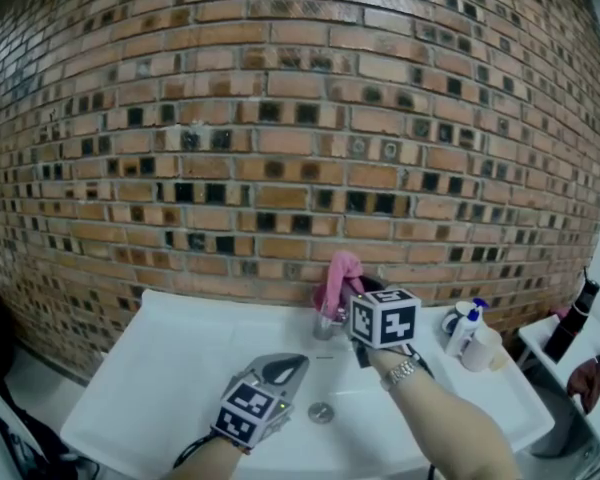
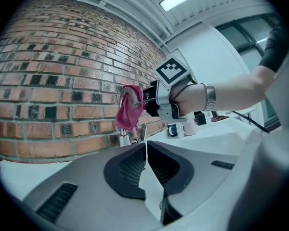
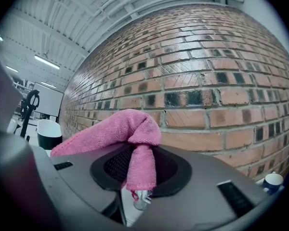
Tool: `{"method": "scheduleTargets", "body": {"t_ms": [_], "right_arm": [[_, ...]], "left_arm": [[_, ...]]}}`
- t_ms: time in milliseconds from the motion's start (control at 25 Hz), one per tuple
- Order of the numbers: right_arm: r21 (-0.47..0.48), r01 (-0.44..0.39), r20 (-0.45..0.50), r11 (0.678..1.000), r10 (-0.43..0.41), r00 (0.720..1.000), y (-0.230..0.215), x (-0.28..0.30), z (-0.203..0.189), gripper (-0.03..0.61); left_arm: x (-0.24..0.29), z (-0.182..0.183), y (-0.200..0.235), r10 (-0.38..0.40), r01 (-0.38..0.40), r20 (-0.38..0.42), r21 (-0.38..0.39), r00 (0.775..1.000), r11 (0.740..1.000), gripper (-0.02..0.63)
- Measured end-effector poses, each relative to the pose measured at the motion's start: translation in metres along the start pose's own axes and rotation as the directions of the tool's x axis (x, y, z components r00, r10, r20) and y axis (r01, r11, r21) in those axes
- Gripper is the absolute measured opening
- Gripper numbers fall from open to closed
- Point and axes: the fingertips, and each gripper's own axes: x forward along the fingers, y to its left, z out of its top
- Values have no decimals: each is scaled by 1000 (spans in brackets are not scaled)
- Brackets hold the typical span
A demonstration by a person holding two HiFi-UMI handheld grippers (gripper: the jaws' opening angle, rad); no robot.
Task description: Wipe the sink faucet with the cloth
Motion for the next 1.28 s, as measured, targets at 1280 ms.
{"method": "scheduleTargets", "body": {"t_ms": [1280], "right_arm": [[-335,59,-69,940,-87,994,-39,31,17,104]], "left_arm": [[-2,4,0,0,0,6,-11,1000,1000,17]]}}
